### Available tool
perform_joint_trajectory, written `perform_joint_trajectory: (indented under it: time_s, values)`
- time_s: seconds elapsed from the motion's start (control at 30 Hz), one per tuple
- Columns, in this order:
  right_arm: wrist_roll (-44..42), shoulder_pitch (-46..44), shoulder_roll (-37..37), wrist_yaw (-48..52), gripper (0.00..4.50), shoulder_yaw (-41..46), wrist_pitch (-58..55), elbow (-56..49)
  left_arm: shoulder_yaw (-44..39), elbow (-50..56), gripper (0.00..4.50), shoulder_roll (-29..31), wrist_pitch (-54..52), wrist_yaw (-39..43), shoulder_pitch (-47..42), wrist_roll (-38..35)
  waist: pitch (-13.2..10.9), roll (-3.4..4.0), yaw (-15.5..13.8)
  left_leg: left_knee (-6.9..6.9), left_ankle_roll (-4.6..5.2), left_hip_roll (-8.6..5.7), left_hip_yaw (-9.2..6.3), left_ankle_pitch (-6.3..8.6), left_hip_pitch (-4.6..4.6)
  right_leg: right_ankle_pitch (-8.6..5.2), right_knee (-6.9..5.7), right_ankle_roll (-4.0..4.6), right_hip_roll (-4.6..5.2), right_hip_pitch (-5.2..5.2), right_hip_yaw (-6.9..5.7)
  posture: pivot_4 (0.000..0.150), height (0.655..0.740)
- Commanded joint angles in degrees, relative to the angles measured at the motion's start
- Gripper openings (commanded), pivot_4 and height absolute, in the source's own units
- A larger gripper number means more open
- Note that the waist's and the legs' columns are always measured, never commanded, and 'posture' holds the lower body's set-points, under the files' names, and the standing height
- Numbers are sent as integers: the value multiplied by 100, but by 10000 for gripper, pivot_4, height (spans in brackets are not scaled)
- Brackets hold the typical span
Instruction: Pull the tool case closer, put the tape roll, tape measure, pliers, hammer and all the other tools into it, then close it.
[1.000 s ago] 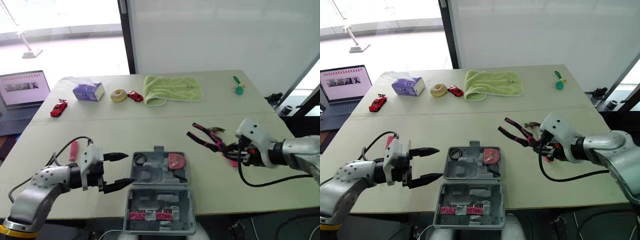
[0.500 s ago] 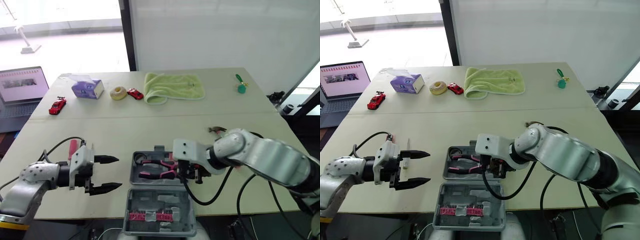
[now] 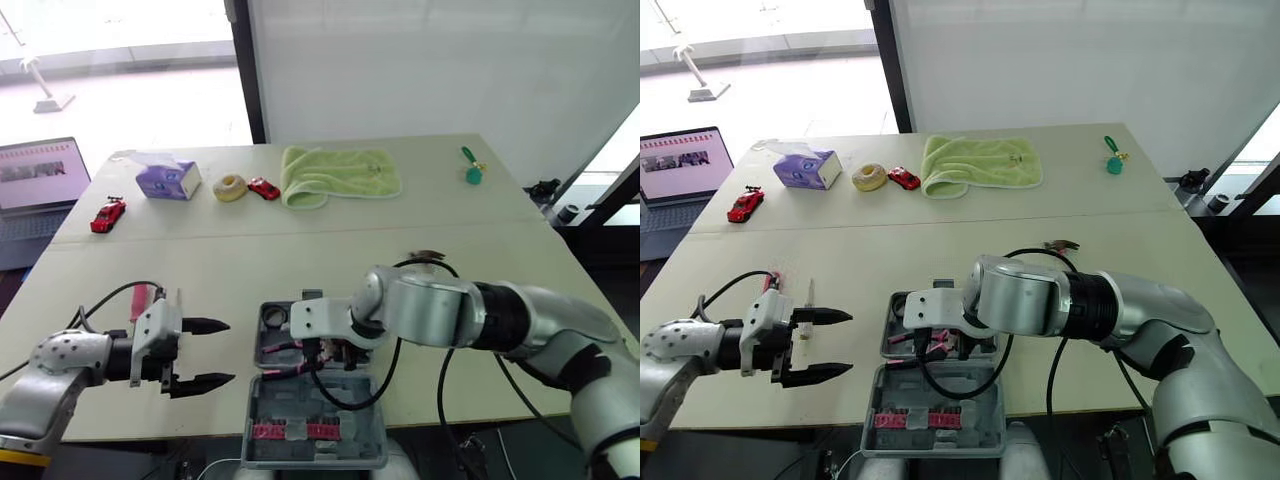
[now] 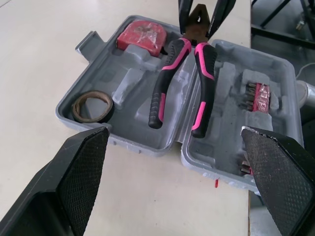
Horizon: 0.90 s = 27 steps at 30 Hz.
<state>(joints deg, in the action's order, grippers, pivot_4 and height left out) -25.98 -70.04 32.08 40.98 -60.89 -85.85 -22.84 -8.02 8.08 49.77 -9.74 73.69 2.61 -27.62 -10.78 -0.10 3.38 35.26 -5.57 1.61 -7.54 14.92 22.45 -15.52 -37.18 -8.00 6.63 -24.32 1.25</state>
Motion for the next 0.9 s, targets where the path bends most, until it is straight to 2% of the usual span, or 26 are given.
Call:
perform_joint_trajectory:
  time_s: [0.03,0.37,0.9]
  values:
    - [109,-227,-169,24,9384,145,95,216,-289,98,45000,90,35,83,97,-138,0,0,24,0,0,0,0,0,0,0,-1,0,0,0,0,1500,7400]
    - [109,-399,-41,298,9384,94,110,375,-358,-131,45000,36,294,153,241,-18,0,0,62,-1,0,0,-2,0,0,0,0,0,-1,-1,0,1500,7400]
    - [455,-292,-405,429,9384,-254,520,1035,-395,-199,45000,-86,564,177,397,-22,0,0,66,0,0,0,-2,0,0,0,-3,0,-1,-2,0,1500,7400]
